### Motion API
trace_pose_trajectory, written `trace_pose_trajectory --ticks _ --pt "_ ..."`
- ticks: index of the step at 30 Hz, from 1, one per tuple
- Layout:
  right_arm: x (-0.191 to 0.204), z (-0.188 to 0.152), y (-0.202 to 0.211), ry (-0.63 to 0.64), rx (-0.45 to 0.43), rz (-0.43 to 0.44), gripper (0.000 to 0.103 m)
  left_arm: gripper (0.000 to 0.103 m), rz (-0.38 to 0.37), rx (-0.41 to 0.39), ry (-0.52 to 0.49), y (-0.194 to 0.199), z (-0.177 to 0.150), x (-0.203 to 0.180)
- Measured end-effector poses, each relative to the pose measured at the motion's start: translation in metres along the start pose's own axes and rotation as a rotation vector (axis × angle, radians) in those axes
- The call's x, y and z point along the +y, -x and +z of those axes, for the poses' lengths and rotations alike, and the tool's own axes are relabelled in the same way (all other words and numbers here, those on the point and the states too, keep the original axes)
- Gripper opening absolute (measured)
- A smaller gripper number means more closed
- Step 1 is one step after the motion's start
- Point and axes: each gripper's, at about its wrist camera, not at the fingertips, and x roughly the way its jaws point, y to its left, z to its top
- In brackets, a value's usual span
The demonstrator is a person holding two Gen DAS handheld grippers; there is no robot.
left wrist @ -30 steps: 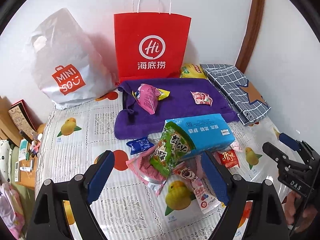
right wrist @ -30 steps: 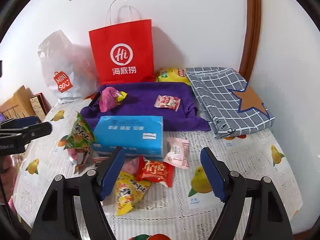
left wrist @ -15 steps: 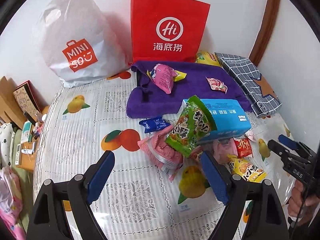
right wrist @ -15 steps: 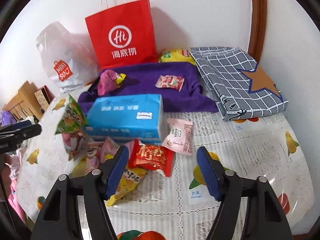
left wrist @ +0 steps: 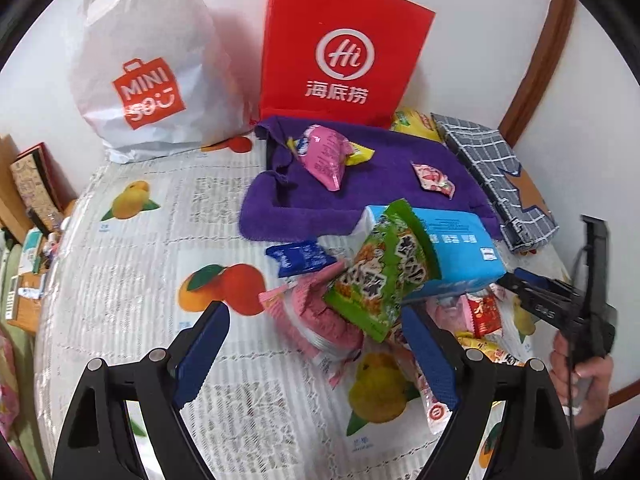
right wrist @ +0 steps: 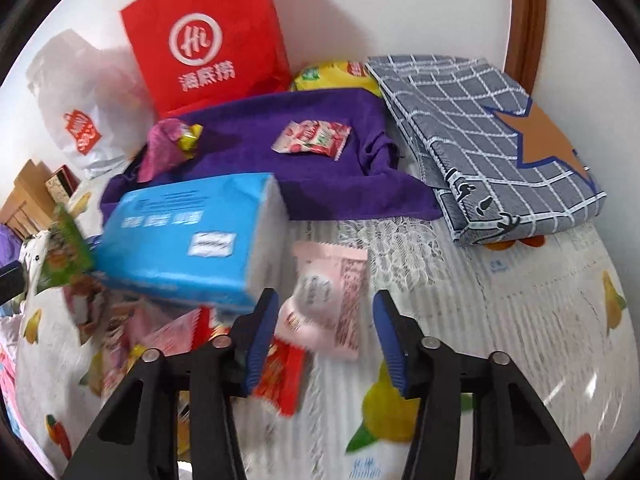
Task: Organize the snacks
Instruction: 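Grasp the green snack bag with left tool while right tool grasps pink biscuit packet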
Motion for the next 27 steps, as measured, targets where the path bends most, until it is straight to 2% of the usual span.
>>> trace_pose_trajectory --ticks 4,7,10,11,15,16,17,19,21,23,27 --pt "0.001 0.004 -0.019 0.025 0.033 0.020 0.049 0.087 -0.038 0.012 -0.048 -0.012 0.003 -0.012" --pt "0.002 0.007 -0.023 0.047 0.021 0.011 0.049 0.087 -0.061 0.027 -0.062 -0.023 0.007 -0.021" --pt "0.000 0.010 -0.028 0.047 0.035 0.023 0.049 0.087 -0.050 0.031 -0.078 -0.033 0.012 -0.029" --pt "-0.001 0.010 -0.030 0.048 0.045 0.035 0.043 0.087 -0.041 0.029 -0.086 -0.036 0.014 -0.032" --pt "0.000 0.006 -0.029 0.085 0.031 0.028 0.041 0.085 -0.054 0.035 -0.093 -0.046 0.019 -0.036" --pt "-0.001 0.005 -0.027 0.090 0.028 0.028 0.038 0.079 -0.064 0.036 -0.091 -0.047 0.020 -0.037" --pt "-0.002 0.004 -0.026 0.089 0.028 0.028 0.037 0.069 -0.075 0.043 -0.092 -0.048 0.020 -0.037" --pt "-0.004 0.002 -0.021 0.079 0.025 0.024 0.037 0.061 -0.108 0.055 -0.093 -0.049 0.020 -0.039" --pt "-0.007 0.000 -0.016 0.070 0.020 0.026 0.037 0.060 -0.109 0.049 -0.088 -0.048 0.019 -0.040" --pt "-0.009 -0.004 -0.009 0.057 0.017 0.027 0.036 0.053 -0.105 0.044 -0.091 -0.045 0.017 -0.041" --pt "-0.011 -0.013 0.007 0.038 0.003 0.029 0.036 0.046 -0.147 0.046 -0.066 -0.033 0.013 -0.038"
